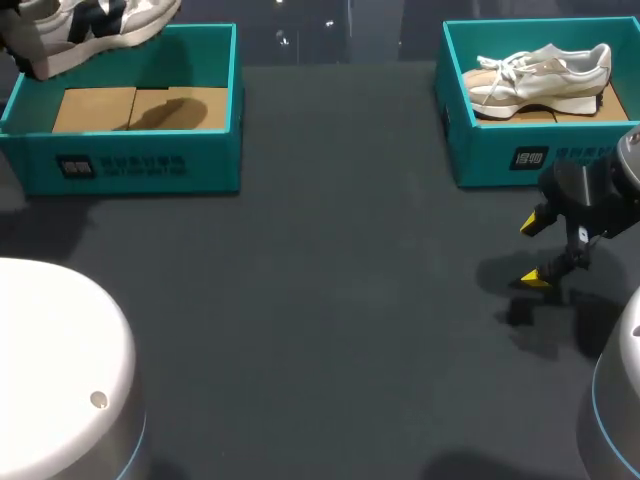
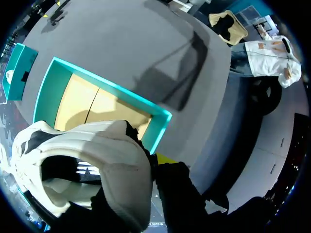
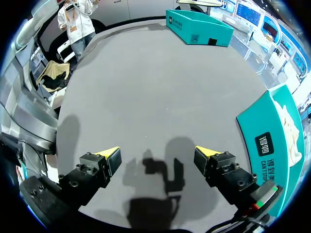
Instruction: Take the shoe out of the shoebox, open the shoe tongue, remove and reinsert the insole, then place the shoe into the shoebox
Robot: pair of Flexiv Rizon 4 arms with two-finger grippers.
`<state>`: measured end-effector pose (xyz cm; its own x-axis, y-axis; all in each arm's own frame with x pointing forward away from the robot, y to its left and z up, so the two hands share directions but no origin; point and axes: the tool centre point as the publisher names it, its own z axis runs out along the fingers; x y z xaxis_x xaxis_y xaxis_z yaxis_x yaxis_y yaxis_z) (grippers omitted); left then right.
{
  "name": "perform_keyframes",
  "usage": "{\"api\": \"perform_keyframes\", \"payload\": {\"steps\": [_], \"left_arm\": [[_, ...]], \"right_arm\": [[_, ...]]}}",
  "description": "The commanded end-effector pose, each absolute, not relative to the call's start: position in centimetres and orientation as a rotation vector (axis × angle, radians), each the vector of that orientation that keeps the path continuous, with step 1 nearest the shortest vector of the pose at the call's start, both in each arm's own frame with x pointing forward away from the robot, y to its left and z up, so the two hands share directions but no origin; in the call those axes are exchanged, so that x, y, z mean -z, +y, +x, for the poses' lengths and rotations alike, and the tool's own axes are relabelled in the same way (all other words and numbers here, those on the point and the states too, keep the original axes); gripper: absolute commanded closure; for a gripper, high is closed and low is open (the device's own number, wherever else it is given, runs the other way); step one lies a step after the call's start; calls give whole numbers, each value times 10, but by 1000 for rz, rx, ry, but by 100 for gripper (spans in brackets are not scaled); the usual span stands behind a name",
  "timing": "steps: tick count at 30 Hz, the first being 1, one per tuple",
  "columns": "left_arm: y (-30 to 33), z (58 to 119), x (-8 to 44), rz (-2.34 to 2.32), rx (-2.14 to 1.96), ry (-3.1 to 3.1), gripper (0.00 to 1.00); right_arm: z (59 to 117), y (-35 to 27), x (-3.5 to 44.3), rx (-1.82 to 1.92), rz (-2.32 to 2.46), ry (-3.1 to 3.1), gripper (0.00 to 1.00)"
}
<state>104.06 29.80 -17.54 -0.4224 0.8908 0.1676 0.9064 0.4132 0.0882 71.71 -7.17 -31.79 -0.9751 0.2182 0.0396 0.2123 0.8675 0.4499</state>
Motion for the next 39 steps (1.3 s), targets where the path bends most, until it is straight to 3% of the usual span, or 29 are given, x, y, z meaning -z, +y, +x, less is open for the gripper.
{"api": "perform_keyframes", "payload": {"steps": [1, 9, 39], "left_arm": [[300, 1047, 180, -1864, 302, -2405, 100], [308, 1063, 192, -2143, 431, -2178, 100], [305, 1062, 263, -2141, 386, -2070, 100]], "right_arm": [[716, -71, 318, -721, 351, 3022, 0], [716, -71, 318, -721, 351, 3022, 0], [716, -71, 318, -721, 351, 3022, 0]]}}
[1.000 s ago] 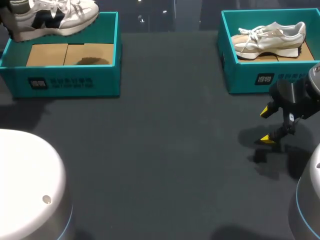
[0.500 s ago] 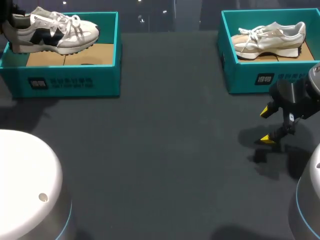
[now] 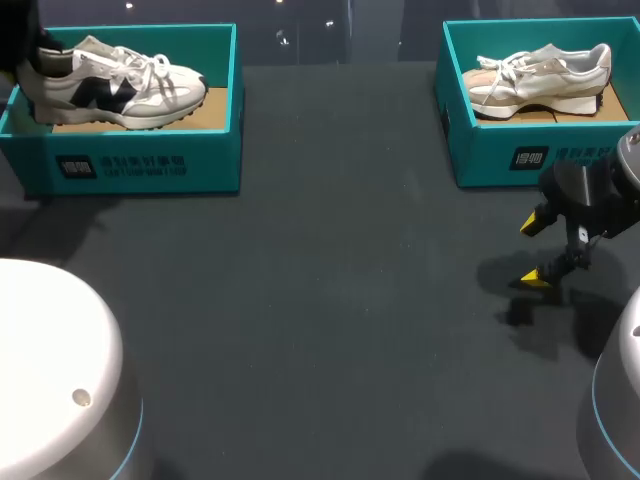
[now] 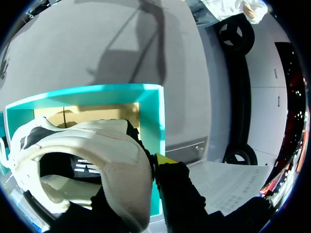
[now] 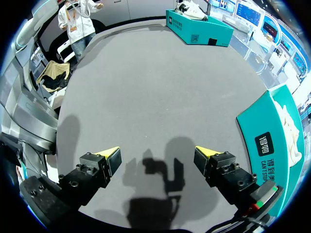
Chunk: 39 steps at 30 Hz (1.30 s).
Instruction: Take the shoe out of the shoebox, open the shoe tongue, remove and reinsert the insole, then place the shoe into the shoebox
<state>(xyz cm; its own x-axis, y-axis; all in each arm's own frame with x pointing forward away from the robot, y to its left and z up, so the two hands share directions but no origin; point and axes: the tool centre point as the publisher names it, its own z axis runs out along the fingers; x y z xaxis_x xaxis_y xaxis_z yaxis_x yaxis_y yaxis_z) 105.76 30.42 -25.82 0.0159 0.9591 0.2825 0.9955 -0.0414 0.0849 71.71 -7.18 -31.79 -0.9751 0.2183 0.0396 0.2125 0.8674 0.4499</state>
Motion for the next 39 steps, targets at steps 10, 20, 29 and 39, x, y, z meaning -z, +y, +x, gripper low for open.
{"api": "perform_keyframes", "payload": {"steps": [10, 20, 29, 39], "left_arm": [[300, 1064, 280, -2148, 359, -2048, 100], [290, 1054, 302, -2148, 329, -2020, 100], [287, 1053, 323, -2137, 261, -2024, 100], [284, 1052, 341, -2133, 293, -2003, 100]], "right_arm": [[716, -71, 318, -721, 351, 3022, 0], [716, -71, 318, -721, 351, 3022, 0], [716, -71, 318, -721, 351, 3022, 0], [716, -71, 318, -721, 351, 3022, 0]]}}
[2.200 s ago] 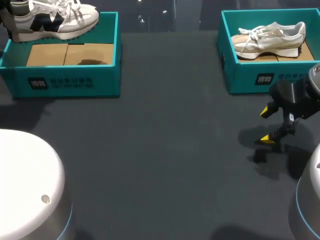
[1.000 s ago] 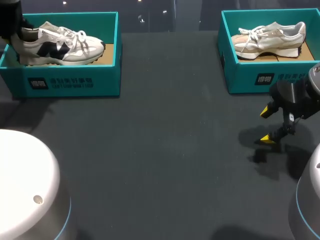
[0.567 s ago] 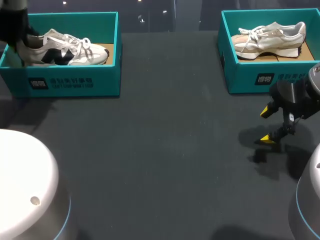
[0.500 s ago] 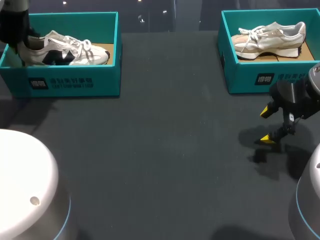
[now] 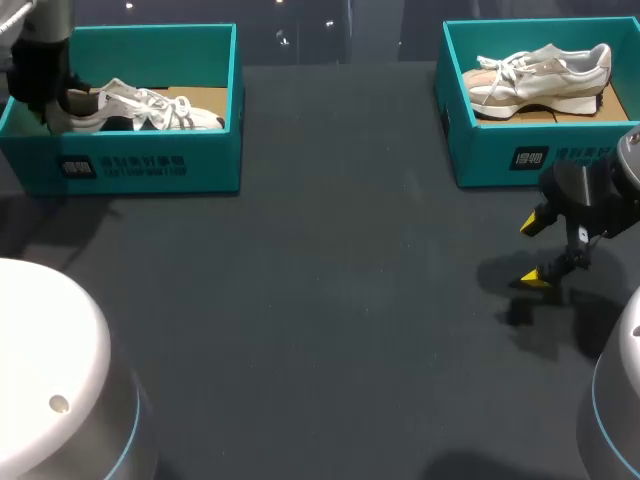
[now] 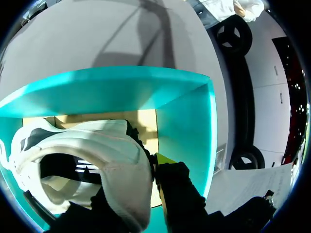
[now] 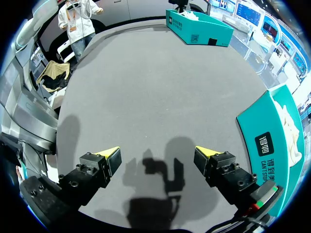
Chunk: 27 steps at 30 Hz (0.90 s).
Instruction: Take the shoe out of the shoebox, open the shoe tongue, remove and reinsert the insole, then place the shoe into the shoebox
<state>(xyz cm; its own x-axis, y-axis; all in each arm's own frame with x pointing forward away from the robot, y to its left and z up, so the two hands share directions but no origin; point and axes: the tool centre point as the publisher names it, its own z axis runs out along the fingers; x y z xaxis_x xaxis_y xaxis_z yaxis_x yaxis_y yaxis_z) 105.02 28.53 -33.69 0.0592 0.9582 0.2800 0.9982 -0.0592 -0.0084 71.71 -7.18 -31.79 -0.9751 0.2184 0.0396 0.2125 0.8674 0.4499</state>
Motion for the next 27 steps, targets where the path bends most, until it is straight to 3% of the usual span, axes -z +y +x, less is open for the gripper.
{"api": "perform_keyframes", "payload": {"steps": [1, 17, 24, 27], "left_arm": [[284, 1052, 344, -2134, 293, -2001, 100], [283, 1049, 369, -2117, 277, -2029, 100], [285, 1048, 374, -2104, 267, -2047, 61], [285, 1048, 374, -2095, 261, -2058, 55]], "right_arm": [[716, -71, 318, -721, 351, 3022, 0], [716, -71, 318, -721, 351, 3022, 0], [716, -71, 318, -721, 351, 3022, 0], [716, -71, 318, -721, 351, 3022, 0]]}}
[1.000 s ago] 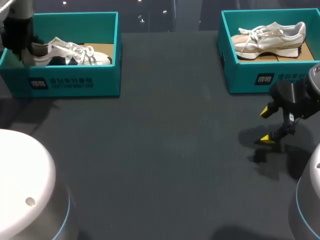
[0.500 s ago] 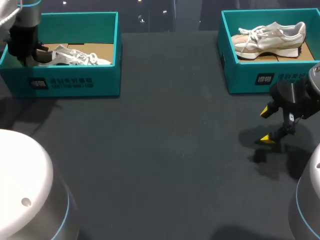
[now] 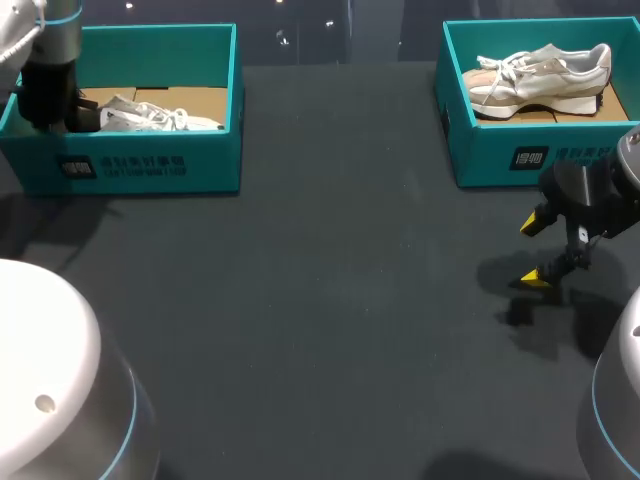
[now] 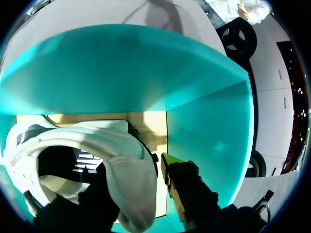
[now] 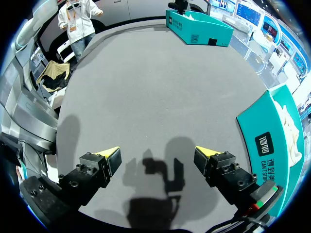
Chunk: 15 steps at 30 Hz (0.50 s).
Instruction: Take the shoe out of the shoebox, open the shoe tongue, remove and reinsert the insole, then place the shoe into the shoebox
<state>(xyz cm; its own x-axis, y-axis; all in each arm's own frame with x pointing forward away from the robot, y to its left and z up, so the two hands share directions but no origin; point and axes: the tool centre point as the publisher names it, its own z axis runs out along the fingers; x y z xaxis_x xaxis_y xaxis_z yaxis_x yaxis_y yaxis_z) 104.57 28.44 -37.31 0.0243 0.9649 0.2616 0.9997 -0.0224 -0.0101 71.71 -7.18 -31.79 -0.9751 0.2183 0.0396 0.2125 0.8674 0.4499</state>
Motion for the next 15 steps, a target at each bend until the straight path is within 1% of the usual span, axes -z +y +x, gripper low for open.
{"api": "perform_keyframes", "payload": {"steps": [1, 2, 6, 7, 15], "left_arm": [[286, 1049, 374, -2089, 251, -2065, 51], [286, 1049, 373, -2084, 241, -2076, 35], [284, 1051, 362, -2081, 221, -2111, 9], [284, 1051, 358, -2081, 217, -2124, 0], [268, 1050, 300, -2123, 158, -2226, 0]], "right_arm": [[716, -71, 318, -721, 351, 3022, 0], [716, -71, 318, -721, 351, 3022, 0], [716, -71, 318, -721, 351, 3022, 0], [716, -71, 318, -721, 351, 3022, 0], [716, -71, 318, -721, 351, 3022, 0]]}}
